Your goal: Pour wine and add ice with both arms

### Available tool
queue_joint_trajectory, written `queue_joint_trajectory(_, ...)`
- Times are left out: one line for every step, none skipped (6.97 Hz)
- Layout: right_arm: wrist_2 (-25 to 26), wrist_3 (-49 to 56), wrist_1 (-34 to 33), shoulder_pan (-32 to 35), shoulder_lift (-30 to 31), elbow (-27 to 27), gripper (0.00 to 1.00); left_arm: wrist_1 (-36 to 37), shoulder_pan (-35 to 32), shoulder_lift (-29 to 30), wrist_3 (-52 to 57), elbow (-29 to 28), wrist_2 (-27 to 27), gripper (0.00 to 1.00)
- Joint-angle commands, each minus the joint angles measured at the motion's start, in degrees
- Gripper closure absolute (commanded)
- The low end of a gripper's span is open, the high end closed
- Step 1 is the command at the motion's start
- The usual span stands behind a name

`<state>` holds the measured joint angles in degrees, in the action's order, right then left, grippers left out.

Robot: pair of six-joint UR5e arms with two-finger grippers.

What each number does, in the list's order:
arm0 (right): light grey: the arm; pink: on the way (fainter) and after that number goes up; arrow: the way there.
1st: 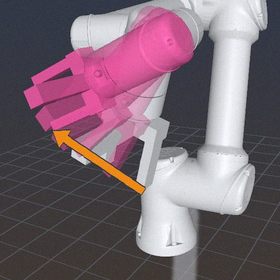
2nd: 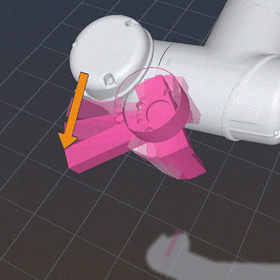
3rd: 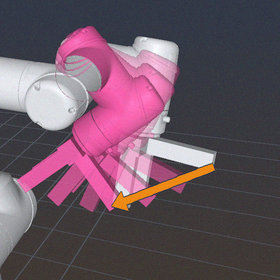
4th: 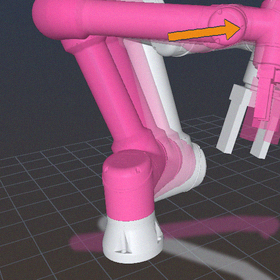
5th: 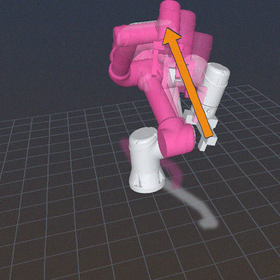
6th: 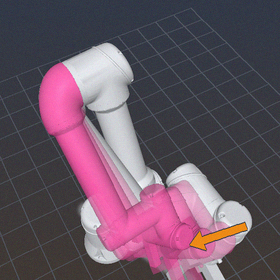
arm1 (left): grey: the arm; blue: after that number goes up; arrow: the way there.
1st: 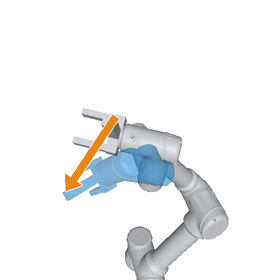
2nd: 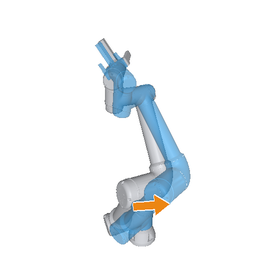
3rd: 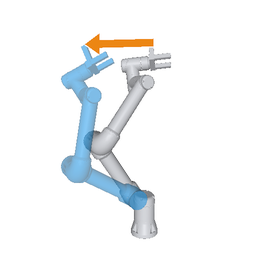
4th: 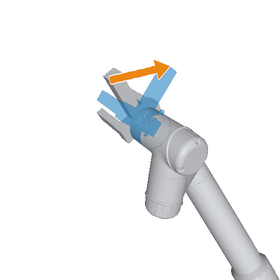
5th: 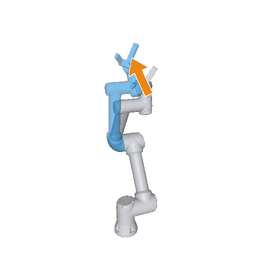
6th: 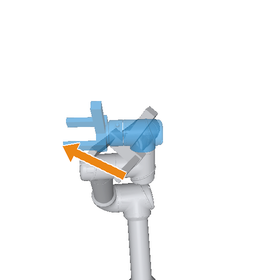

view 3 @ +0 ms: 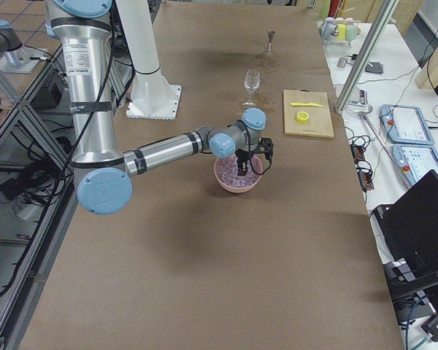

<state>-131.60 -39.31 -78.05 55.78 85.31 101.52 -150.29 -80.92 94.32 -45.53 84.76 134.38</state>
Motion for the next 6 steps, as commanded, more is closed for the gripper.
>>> queue_joint_trajectory(0.21, 0.02, 0.0, -0.15, 0.3, 0.08, 0.94, 0.0, -0.03, -0.01, -0.09, 0.58, 0.0, 0.02)
queue_joint_trajectory(0.73, 0.02, -0.09, -0.15, 0.56, 0.08, 1.0, 0.09, -0.03, -0.01, -0.09, 0.67, 0.0, 0.02)
queue_joint_trajectory(0.65, 0.2, -0.09, -0.15, 0.56, 0.08, 1.0, 0.09, -0.03, -0.01, -0.09, 0.67, -0.17, 0.02)
queue_joint_trajectory(0.21, 0.55, -0.26, -0.15, 0.39, 0.17, 1.0, 0.09, -0.03, 0.08, -0.09, 0.67, -0.96, 0.02)
queue_joint_trajectory(-0.23, 0.64, -0.44, -0.15, 0.04, 0.26, 1.0, 0.09, -0.03, -0.01, -0.09, 0.67, -0.97, 0.02)
queue_joint_trajectory(-0.75, 0.64, -0.87, 0.11, -0.05, 1.22, 1.0, 0.09, 0.06, -0.01, -0.09, 0.67, -0.97, 0.02)
